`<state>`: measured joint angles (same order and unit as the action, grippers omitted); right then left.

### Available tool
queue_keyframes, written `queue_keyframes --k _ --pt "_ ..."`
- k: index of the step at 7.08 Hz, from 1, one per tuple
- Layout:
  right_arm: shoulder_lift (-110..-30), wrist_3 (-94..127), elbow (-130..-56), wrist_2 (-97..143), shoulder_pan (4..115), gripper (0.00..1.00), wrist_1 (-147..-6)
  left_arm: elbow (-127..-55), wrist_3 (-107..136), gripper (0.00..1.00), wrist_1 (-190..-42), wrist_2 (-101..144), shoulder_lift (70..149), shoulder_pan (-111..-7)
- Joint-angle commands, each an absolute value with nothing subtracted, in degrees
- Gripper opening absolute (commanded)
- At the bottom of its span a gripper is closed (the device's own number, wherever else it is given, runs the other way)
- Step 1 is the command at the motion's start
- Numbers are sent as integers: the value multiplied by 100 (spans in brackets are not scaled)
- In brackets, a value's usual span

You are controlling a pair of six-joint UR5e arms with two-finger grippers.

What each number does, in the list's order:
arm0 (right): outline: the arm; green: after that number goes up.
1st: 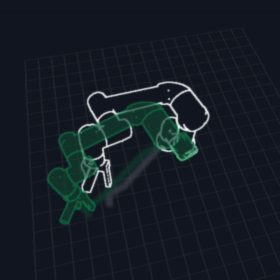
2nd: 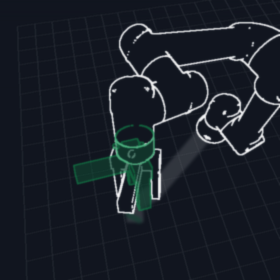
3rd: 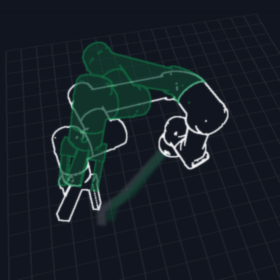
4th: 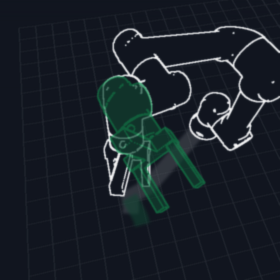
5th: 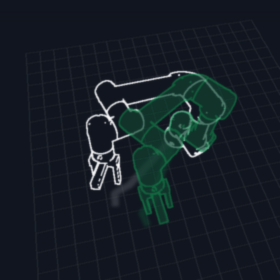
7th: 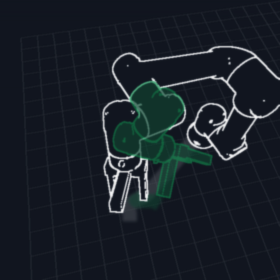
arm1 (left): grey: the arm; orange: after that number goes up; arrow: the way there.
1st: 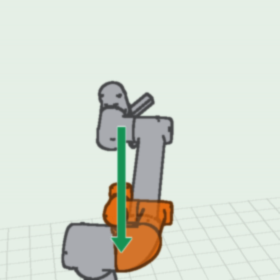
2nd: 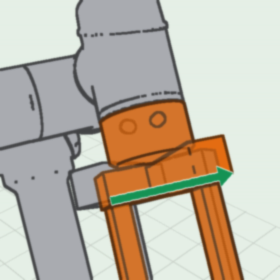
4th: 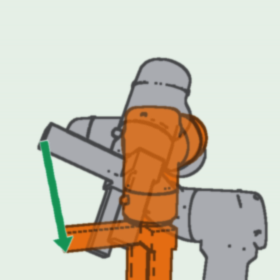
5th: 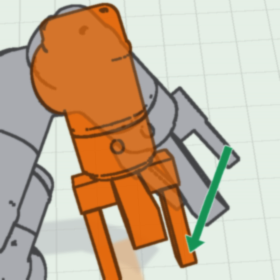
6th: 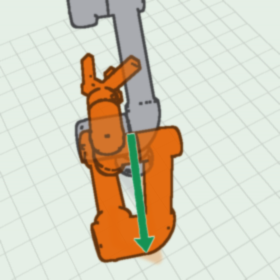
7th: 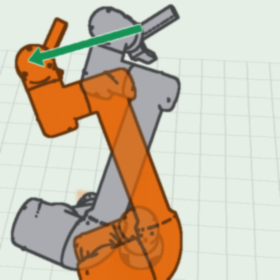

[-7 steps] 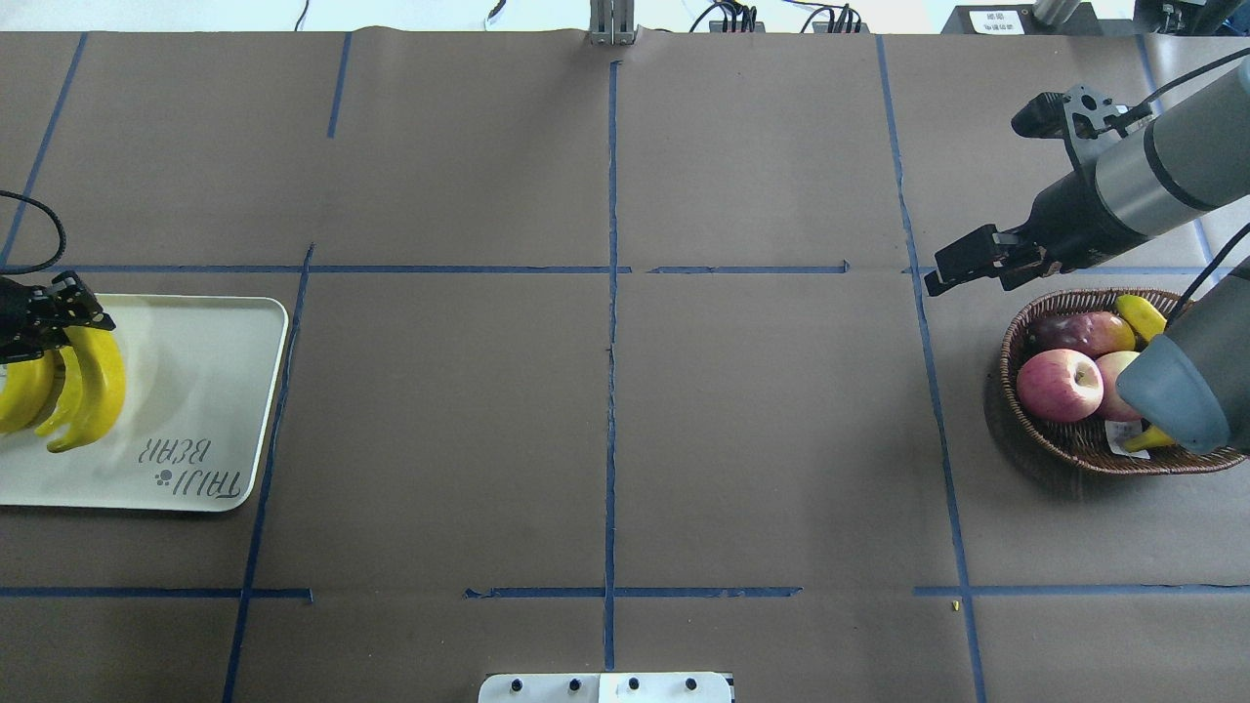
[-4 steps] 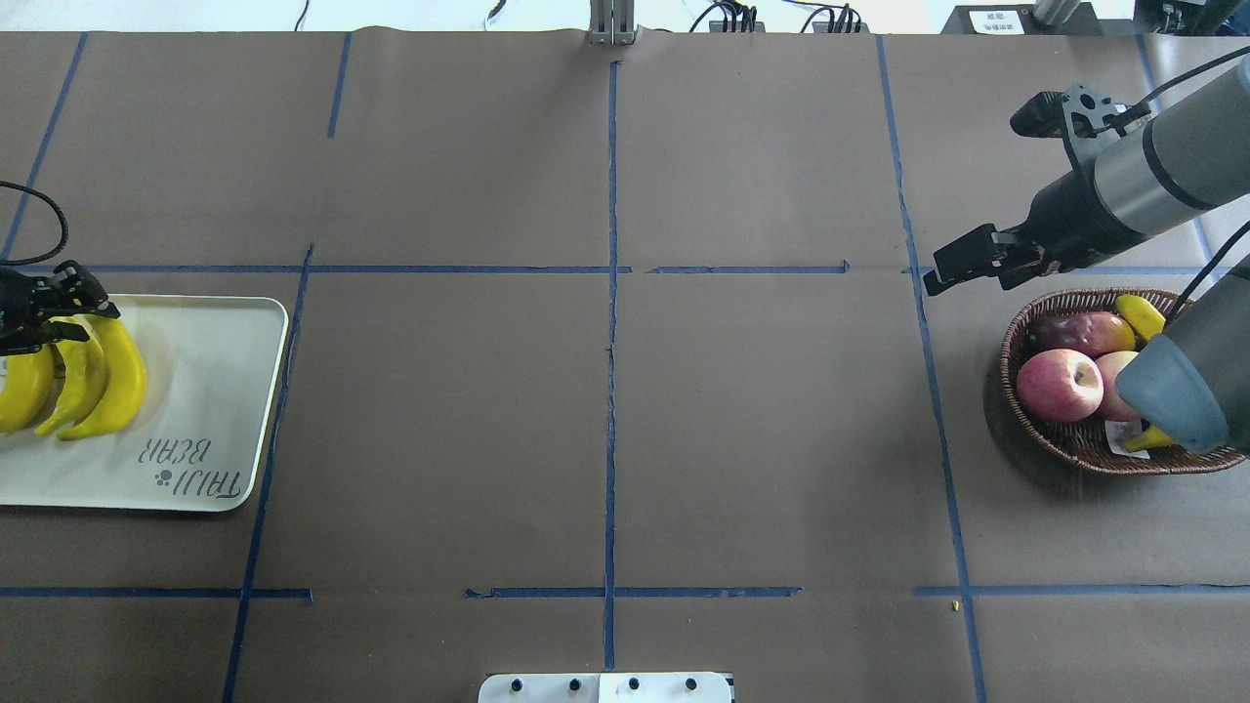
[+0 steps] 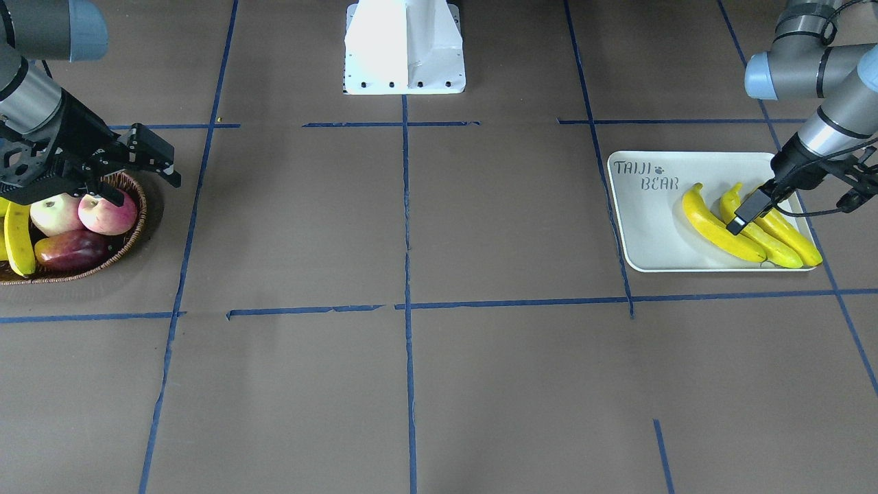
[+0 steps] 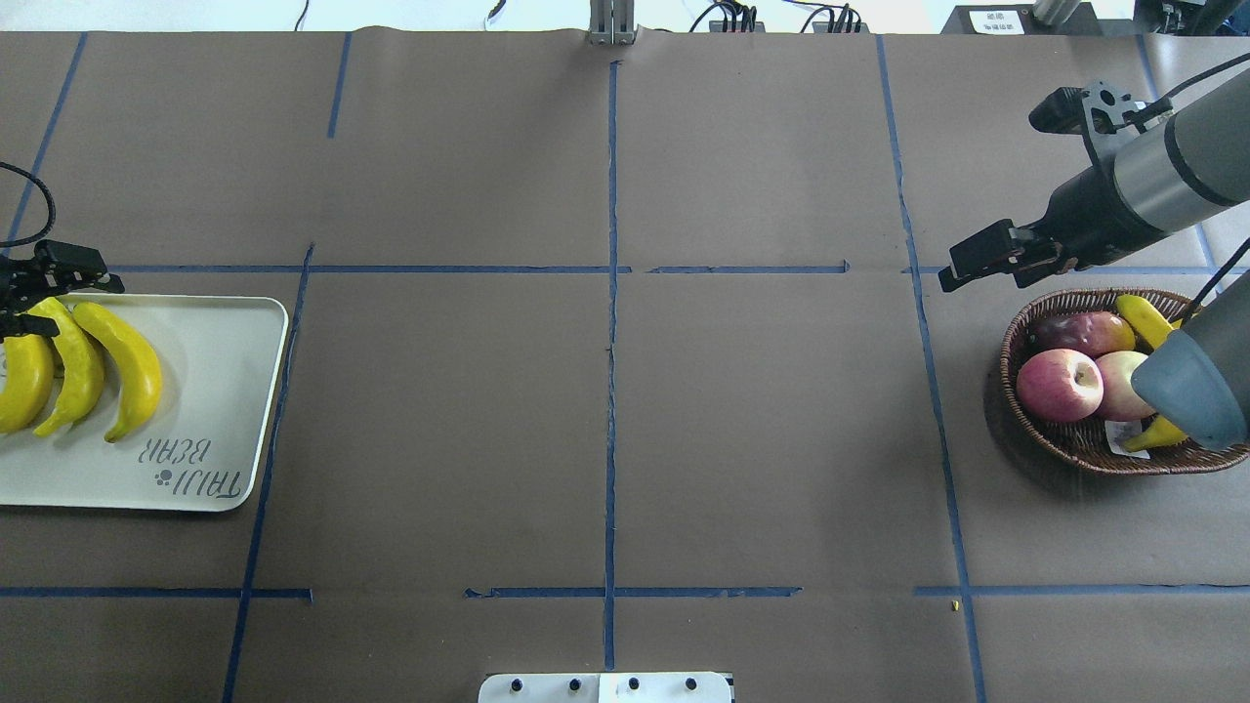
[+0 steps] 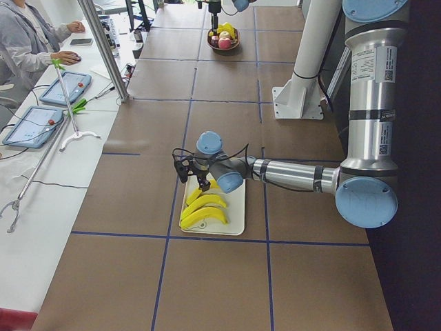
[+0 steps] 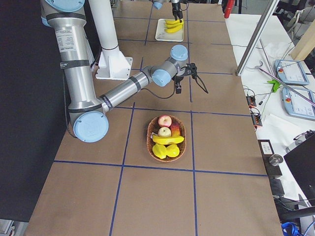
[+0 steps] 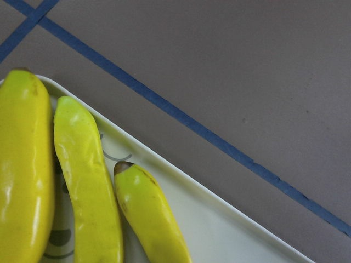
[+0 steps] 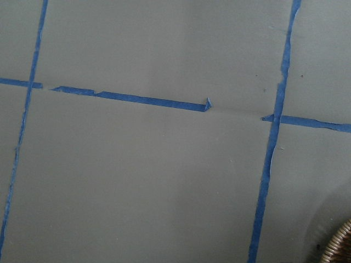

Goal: Transfer all bananas from basket to plate

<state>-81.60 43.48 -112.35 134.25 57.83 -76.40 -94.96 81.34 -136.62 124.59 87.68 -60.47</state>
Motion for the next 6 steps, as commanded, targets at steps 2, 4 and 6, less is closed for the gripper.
queue_keyframes --k 2,4,6 --pt "-9111 3213 -11452 13483 6230 100 -7629 -10001 8095 100 -13728 12621 9079 -6021" --pt "-9823 2177 -11452 13377 6449 100 -7524 -10011 8103 100 -13922 12612 9254 -5636" --pt "-10368 1819 -11461 12906 6610 100 -7480 -10028 8112 100 -13939 12621 9272 -5572"
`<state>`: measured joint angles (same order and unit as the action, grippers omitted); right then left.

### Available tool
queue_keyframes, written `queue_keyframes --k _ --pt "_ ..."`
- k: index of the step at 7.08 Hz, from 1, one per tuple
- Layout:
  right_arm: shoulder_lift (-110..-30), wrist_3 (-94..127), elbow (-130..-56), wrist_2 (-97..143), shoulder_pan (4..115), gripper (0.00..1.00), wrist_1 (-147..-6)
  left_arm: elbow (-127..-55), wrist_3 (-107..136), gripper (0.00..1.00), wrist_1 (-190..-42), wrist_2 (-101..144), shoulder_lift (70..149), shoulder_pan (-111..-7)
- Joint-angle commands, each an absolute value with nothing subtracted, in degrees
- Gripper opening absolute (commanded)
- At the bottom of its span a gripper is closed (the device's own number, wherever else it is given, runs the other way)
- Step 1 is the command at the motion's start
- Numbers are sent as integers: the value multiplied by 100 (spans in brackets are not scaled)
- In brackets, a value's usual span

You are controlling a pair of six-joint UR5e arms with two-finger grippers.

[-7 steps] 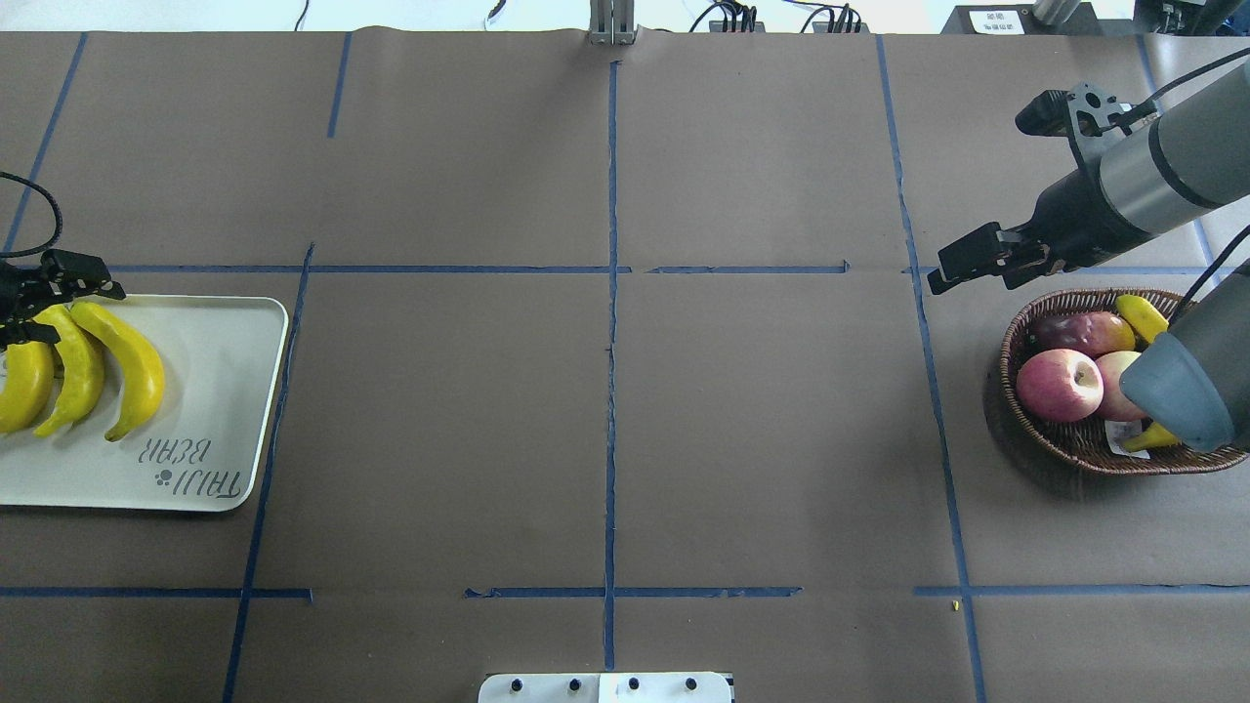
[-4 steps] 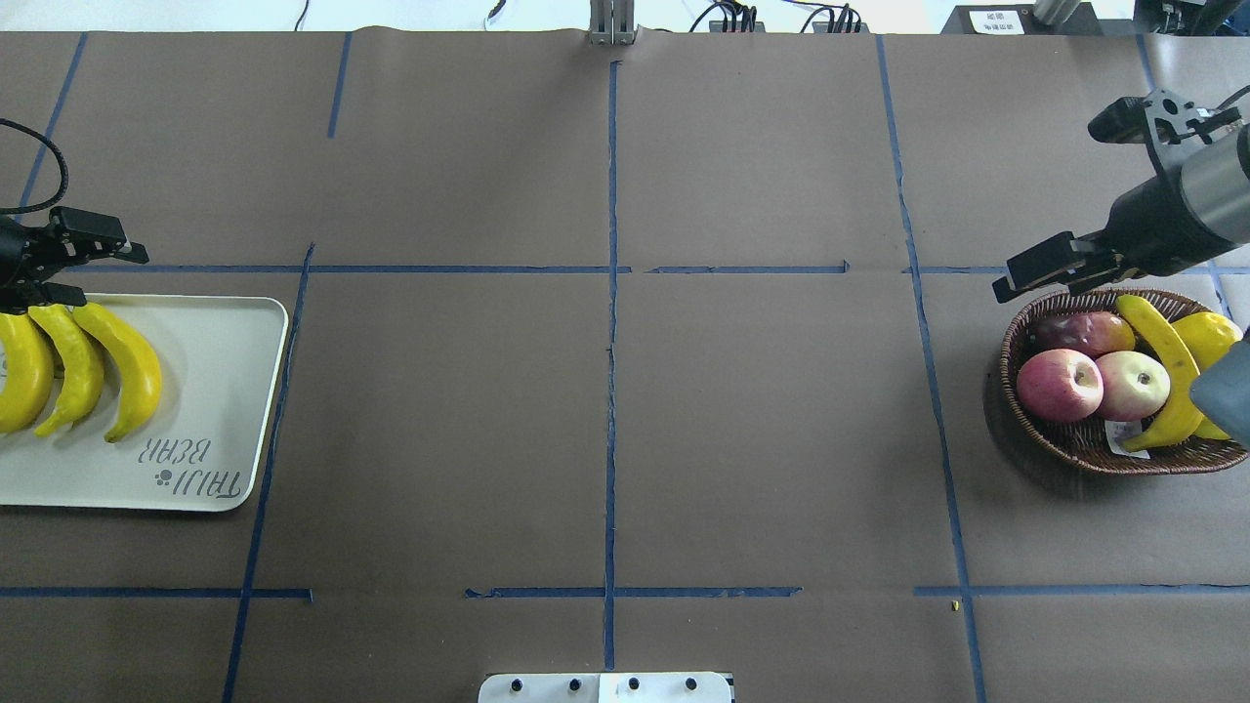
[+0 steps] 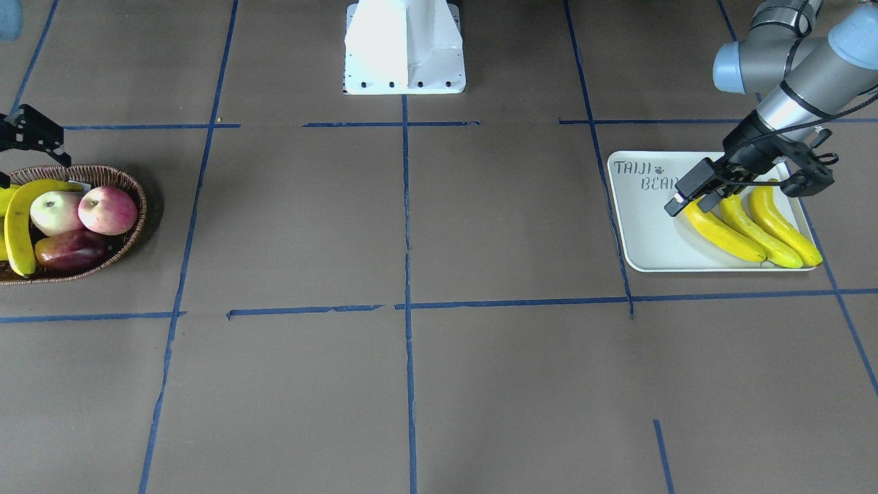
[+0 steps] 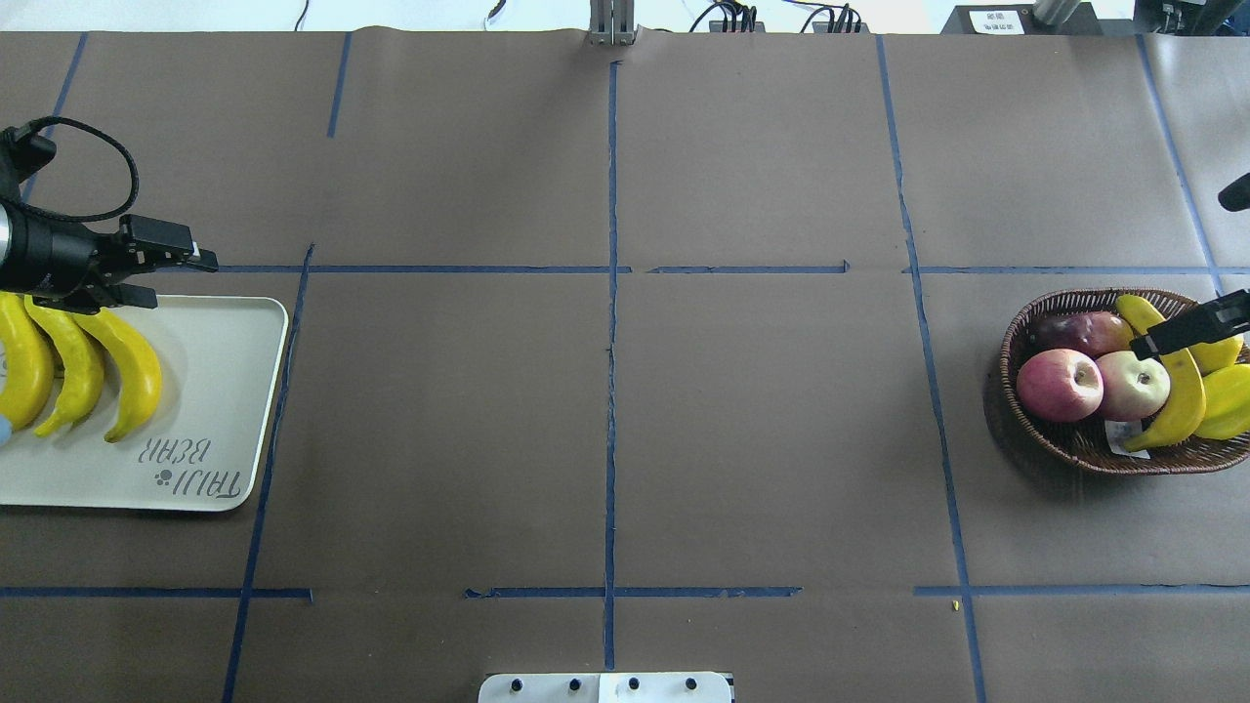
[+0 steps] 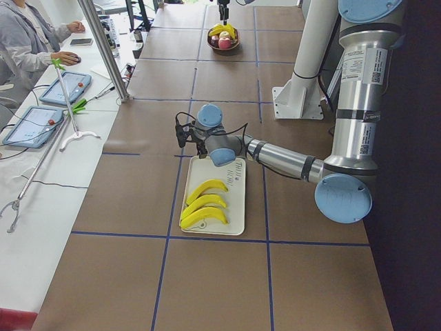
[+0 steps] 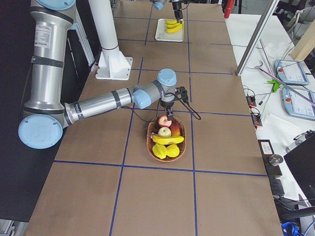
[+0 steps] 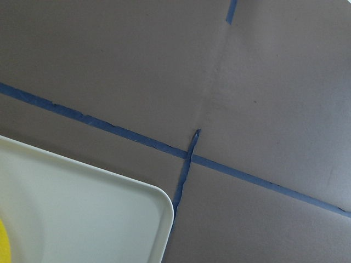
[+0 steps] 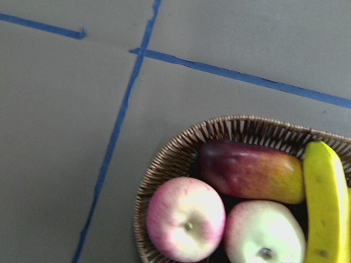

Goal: Transfer all bananas from basket to plate

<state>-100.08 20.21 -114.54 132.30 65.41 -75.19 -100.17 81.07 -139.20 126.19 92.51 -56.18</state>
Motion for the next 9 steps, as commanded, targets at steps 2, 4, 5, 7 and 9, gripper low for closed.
queue_keyframes --k 2,4,5,7,9 --pt "-10503 1819 -11033 12499 6601 100 -6893 -10055 8121 100 -13939 12621 9272 -5563" --pt "-10433 1811 -10986 11982 6251 100 -6882 -10063 8121 100 -13939 12621 9264 -5563" --pt "-10224 1811 -10978 11840 6049 99 -6951 -10063 8121 100 -13939 12621 9264 -5555" --pt "-10169 1523 -10916 11210 5644 98 -6952 -10037 8104 100 -13939 12612 9255 -5555" --pt "-10151 583 -10811 11118 5825 95 -7118 -9993 8104 100 -13939 12612 9264 -5528"
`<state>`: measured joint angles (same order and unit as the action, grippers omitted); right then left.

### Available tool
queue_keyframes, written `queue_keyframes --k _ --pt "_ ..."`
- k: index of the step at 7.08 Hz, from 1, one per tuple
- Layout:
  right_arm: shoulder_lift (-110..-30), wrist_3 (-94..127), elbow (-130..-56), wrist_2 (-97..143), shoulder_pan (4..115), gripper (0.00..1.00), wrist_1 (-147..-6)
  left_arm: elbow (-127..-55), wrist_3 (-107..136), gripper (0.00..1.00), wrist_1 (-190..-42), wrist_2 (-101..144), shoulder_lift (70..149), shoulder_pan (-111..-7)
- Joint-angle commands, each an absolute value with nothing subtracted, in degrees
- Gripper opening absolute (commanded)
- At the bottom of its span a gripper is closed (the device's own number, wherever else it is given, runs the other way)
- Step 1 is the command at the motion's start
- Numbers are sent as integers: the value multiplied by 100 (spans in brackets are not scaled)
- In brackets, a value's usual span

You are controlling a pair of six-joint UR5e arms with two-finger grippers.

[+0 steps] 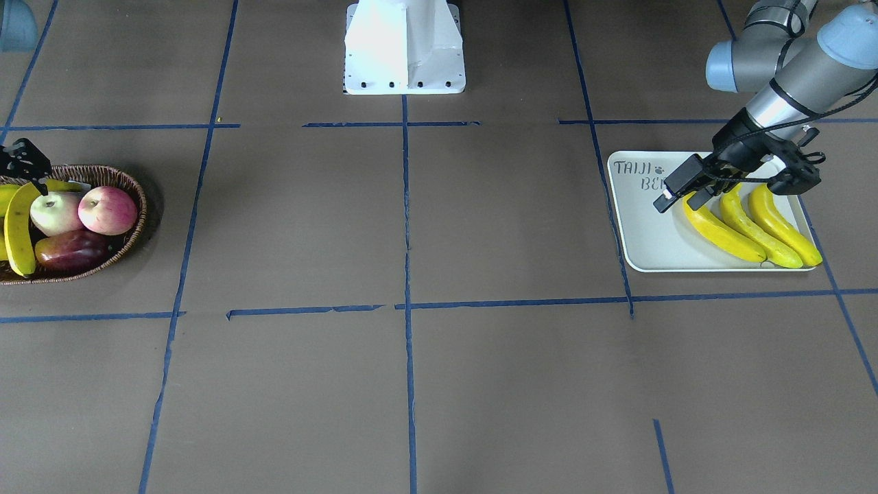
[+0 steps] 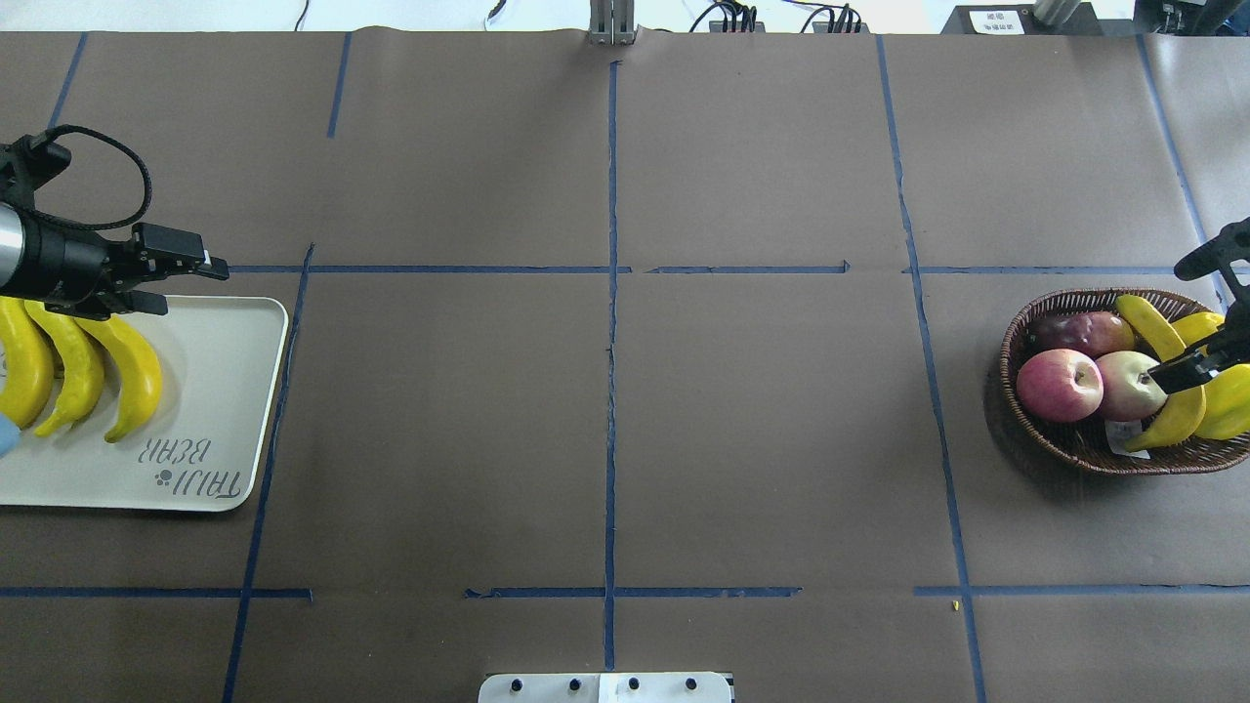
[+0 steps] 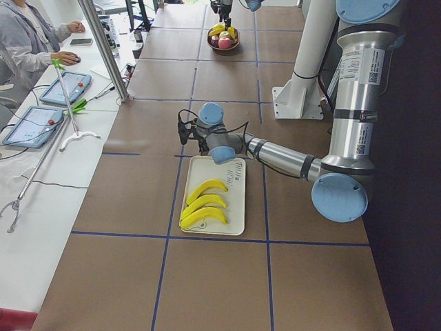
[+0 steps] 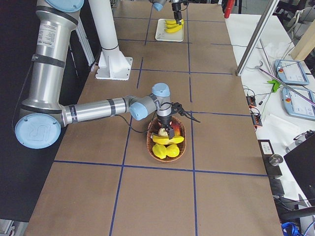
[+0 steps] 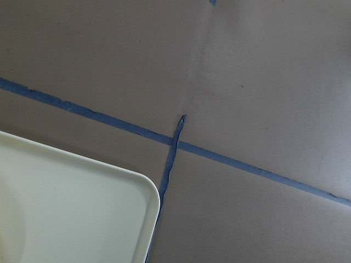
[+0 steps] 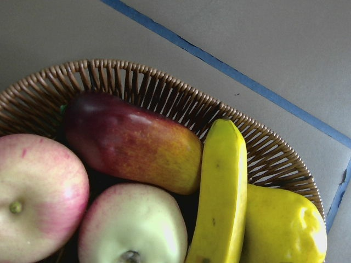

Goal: Transfer all bananas from basket to plate

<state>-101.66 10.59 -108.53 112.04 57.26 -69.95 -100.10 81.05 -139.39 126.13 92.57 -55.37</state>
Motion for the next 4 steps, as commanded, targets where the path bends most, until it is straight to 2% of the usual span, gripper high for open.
queue_keyframes --k 1,2,4 --pt "-10030 476 -10758 11066 5871 94 -7206 -9976 8095 100 -13939 12612 9255 -5520" --pt "-9471 449 -10514 11039 6028 93 -7572 -9932 8095 100 -13939 12612 9264 -5520" --pt "-9273 448 -10266 10943 6029 92 -7717 -9932 8095 100 -13939 12604 9264 -5511"
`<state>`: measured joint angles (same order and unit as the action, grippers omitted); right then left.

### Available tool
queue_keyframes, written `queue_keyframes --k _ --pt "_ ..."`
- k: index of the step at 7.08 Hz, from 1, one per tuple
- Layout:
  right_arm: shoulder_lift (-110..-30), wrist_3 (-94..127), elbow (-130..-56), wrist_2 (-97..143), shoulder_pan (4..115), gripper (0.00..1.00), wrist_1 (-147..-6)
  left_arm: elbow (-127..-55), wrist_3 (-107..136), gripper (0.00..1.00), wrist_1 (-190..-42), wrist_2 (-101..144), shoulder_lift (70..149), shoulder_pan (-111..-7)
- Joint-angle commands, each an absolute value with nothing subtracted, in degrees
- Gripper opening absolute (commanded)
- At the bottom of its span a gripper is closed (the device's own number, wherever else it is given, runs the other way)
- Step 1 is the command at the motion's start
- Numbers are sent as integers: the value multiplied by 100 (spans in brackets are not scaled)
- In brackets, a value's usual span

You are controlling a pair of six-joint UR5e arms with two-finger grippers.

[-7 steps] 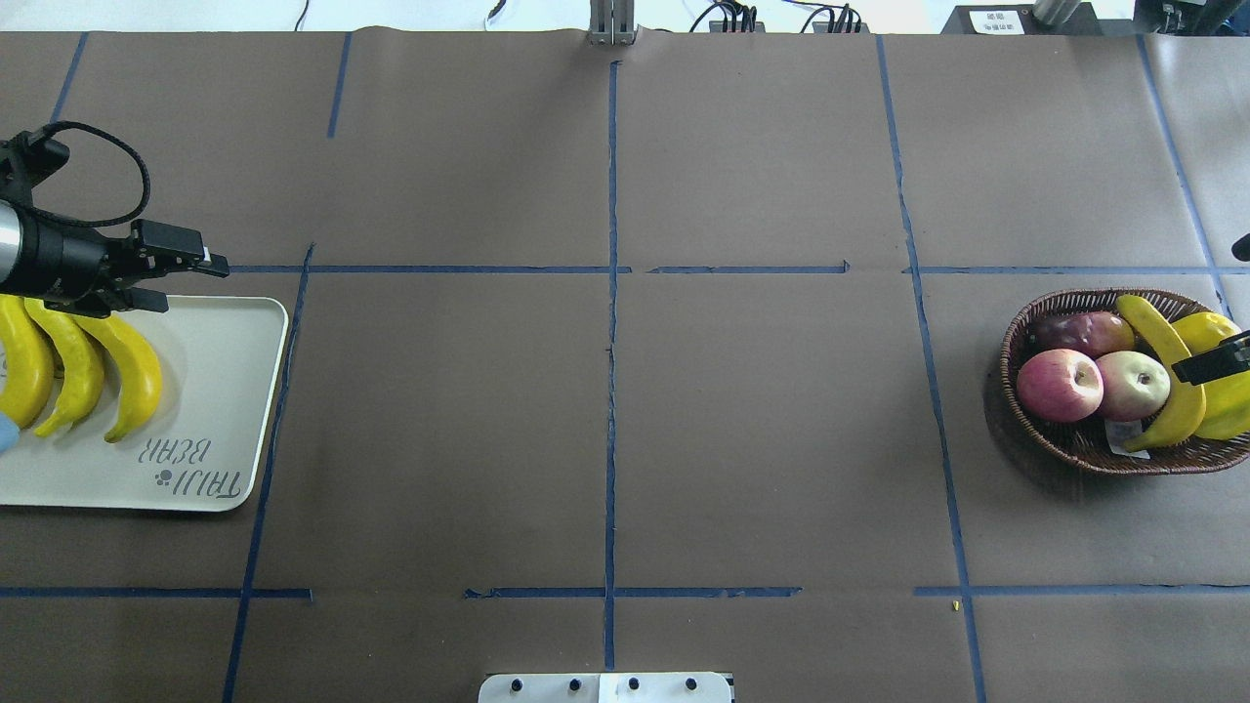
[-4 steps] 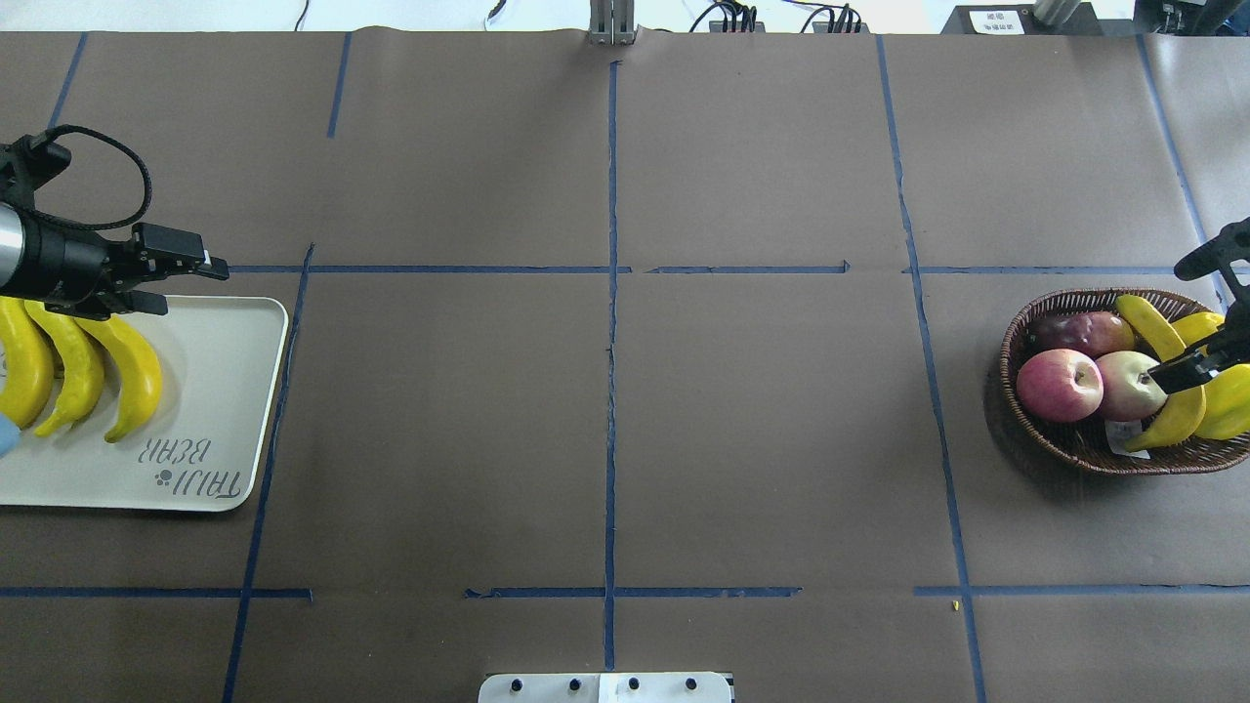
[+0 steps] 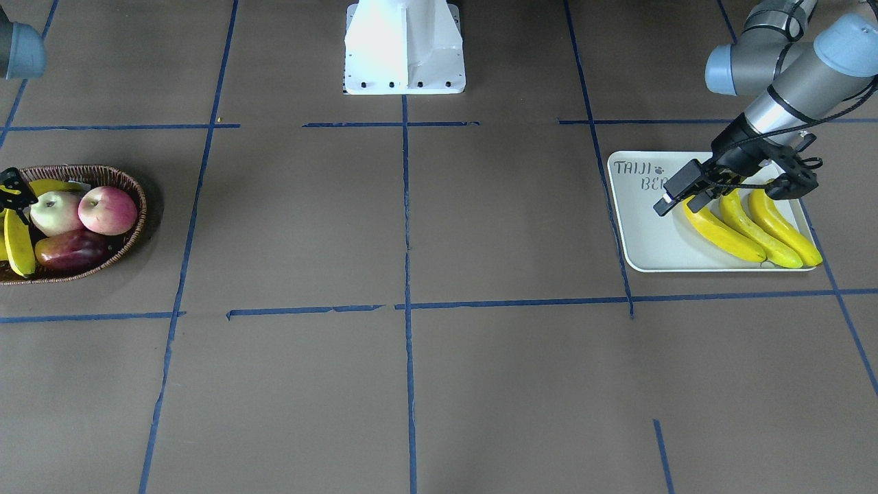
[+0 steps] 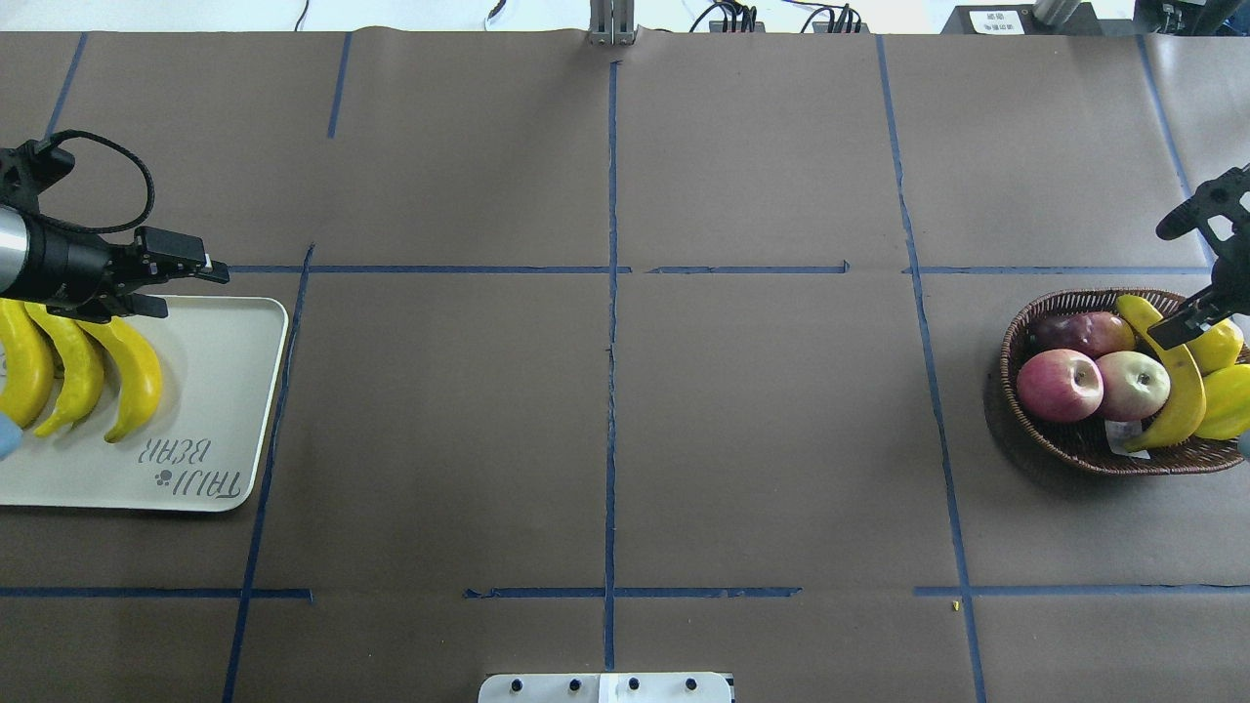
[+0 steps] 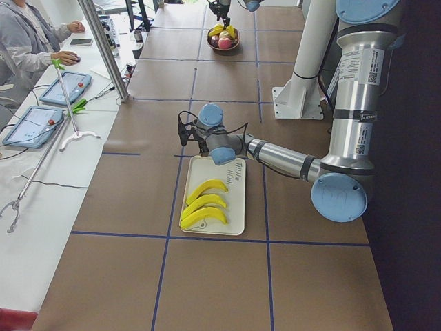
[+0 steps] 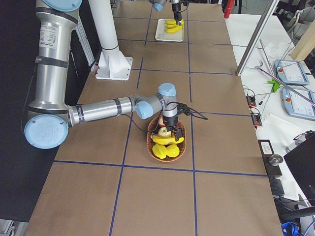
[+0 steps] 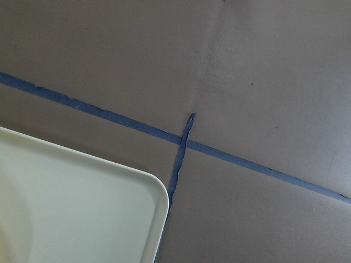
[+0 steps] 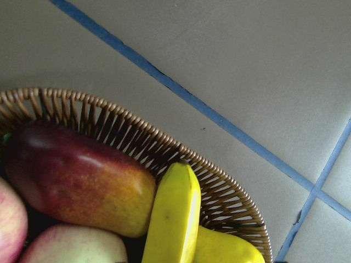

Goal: Transfer all bananas from basket to plate

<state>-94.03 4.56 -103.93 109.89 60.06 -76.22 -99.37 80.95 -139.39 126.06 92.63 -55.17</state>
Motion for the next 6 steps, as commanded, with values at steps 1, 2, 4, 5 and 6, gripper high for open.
queue_keyframes --k 1,2,4,5,6 --pt "-9333 492 -10222 10734 6021 92 -7717 -9923 8095 100 -13939 12604 9272 -5485" --pt "-9351 544 -10222 10618 6012 92 -7717 -9932 8095 100 -13939 12604 9272 -5476" --pt "-9343 676 -10222 10617 5846 92 -7717 -9932 8095 100 -13939 12604 9272 -5476" --pt "-9334 894 -10222 10617 5732 92 -7717 -9932 8095 100 -13939 12604 9272 -5476" --pt "-9317 1036 -10222 10608 5635 92 -7717 -9932 8095 100 -13939 12604 9272 -5476"
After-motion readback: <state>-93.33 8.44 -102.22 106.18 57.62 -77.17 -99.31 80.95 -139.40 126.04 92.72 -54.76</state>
